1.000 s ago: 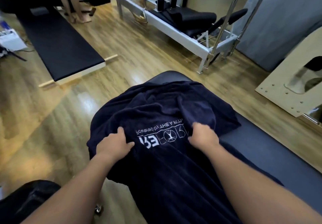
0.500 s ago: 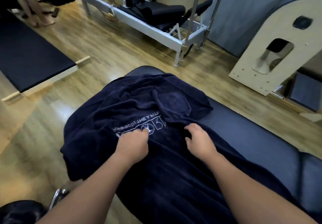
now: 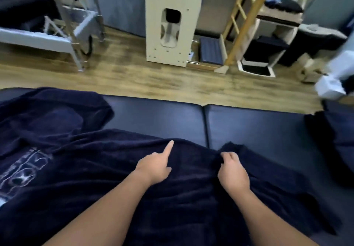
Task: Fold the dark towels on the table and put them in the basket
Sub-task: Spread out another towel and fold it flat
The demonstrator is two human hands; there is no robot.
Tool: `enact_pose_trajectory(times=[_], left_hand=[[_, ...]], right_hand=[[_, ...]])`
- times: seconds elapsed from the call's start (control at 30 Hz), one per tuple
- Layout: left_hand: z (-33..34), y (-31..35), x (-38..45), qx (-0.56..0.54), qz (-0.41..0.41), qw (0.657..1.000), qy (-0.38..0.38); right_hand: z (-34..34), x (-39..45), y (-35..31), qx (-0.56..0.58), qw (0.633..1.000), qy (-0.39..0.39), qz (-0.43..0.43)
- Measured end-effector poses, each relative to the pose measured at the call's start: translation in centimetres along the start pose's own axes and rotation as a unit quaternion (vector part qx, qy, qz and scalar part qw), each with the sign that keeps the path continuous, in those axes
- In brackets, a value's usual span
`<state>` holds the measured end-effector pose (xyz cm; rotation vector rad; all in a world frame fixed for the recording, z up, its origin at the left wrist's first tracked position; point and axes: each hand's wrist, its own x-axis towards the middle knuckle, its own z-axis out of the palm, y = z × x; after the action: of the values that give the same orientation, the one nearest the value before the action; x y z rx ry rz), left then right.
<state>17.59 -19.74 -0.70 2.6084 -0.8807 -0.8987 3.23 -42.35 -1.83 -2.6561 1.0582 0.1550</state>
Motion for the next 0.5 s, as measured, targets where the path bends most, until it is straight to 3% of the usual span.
enact_pose_trajectory(times=[0.17,0.37,0.43,0.5], left_hand=[[1.6,5.7,3.1,-0.061,-0.025,0.996,-0.053],[3.1,9.3,6.4,0.038,-0.033,0.998,-0.038],[2.7,10.5,7.0,0.083,-0.023,0.996,-0.033],[1.9,11.6,7.7,0.078,-0.046,0.994,0.060]], right_hand=[[-2.8,1.6,8.7,-0.037,0.984,-0.088,0.150],[-4.7,4.0,13.1,-0.045,0.983,-0.117,0.135],[-6.0,5.7,12.6,-0.019,0.989,-0.061,0.134],[-7.0,7.7,12.1,0.012,0.995,0.058,0.079]])
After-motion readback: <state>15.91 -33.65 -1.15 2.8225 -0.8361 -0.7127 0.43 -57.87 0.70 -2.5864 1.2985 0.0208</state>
